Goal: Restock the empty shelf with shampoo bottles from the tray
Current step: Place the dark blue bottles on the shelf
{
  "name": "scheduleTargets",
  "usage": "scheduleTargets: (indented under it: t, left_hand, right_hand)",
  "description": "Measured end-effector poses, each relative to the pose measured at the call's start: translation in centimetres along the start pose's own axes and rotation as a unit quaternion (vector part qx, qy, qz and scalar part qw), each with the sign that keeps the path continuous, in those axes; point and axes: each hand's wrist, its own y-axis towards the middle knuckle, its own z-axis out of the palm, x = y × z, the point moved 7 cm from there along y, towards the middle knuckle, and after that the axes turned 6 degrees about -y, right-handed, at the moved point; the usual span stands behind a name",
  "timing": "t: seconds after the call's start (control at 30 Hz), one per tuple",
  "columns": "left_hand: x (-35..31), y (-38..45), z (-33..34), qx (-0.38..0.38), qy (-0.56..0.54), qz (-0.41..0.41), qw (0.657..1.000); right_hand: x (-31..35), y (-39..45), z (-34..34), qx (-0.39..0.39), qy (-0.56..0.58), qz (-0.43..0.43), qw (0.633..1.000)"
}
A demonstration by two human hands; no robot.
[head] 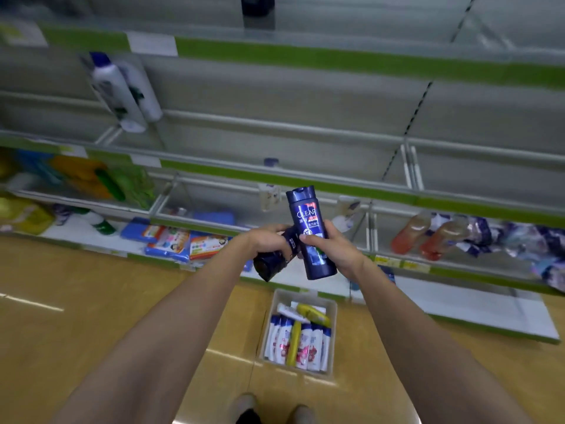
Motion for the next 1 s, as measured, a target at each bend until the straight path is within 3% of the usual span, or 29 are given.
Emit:
scheduleTargets:
  t: [0.1, 0.23, 0.4, 0.57, 0.77, 0.93, 1.0]
  left_hand:
    - [-3.6, -2.4, -0.7, -0.01, 0.047, 0.024, 0.999]
    - [-7.7, -5.5, -2.5, -0.084, 0.073, 0.07, 0.991]
    - [-10.6, -8.2, -4.8, -0.187, -0.084, 0.16, 0.966]
    - [-12.6, -10.9, -6.1, -0.295, -0.195, 0.269, 0.896]
    - [-14.1, -10.1, -7.6, -0.264, -0.264, 0.295, 0.879]
    - [-17.1, -14.4, -6.7, -0.183, -0.24, 0.284, 0.91]
    - [-17.9, -14.7, -7.6, -0.19, -0.22, 0.291, 0.912]
  right_hand:
    - [3.1, -0.5, -0.3, 0.0, -0.007, -0.021, 1.0]
    - [7.3, -1.3, 0.4, 0.009, 0.027, -0.057, 0.998]
    - [11.8, -2.5, 1.1, -0.001, 0.115, -0.095, 0.989]
    - [15.9, -4.3, 1.9, 0.019, 0.124, -0.147, 0.981]
    - [20.5, -6.3, 3.1, 0.036, 0.052, -0.171, 0.983]
    - [24.2, -6.5, 3.6, 0.014, 0.002, -0.206, 0.979]
    - [25.7, -6.1, 3.8, 0.004, -0.006, -0.218, 0.976]
